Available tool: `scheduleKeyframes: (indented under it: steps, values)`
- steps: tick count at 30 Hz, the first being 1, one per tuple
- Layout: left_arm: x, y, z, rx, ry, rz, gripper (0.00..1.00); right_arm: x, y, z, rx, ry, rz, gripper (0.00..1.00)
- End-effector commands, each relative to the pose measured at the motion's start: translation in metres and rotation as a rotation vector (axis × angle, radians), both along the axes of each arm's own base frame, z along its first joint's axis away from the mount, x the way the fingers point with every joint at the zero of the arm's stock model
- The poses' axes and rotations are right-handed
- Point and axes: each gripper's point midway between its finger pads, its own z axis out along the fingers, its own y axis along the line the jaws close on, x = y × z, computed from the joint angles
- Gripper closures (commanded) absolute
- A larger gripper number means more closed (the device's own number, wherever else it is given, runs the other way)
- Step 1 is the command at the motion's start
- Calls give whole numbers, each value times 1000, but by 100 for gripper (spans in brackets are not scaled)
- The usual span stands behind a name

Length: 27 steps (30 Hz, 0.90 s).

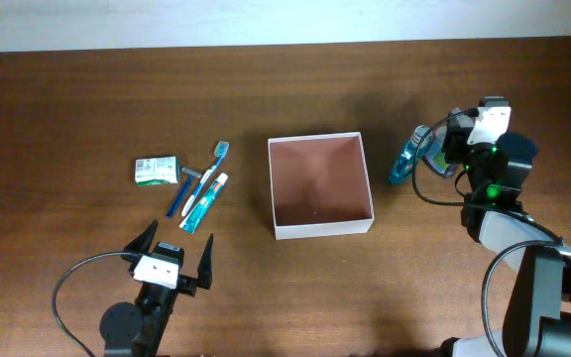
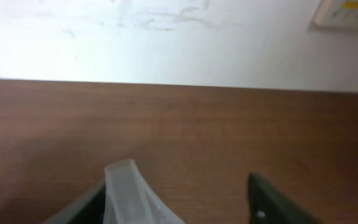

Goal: Pack container
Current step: 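Close the right gripper on the soap bottle pump and lift, then carry the soap bottle left over the pink box with right gripper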

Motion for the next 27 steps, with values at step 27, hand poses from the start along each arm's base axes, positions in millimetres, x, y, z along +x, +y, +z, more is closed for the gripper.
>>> scheduleKeyframes:
  steps: [27]
  values:
    - [-1,-1,0,14,-5,-12,0,-15,3,117,-130,-161,4,66]
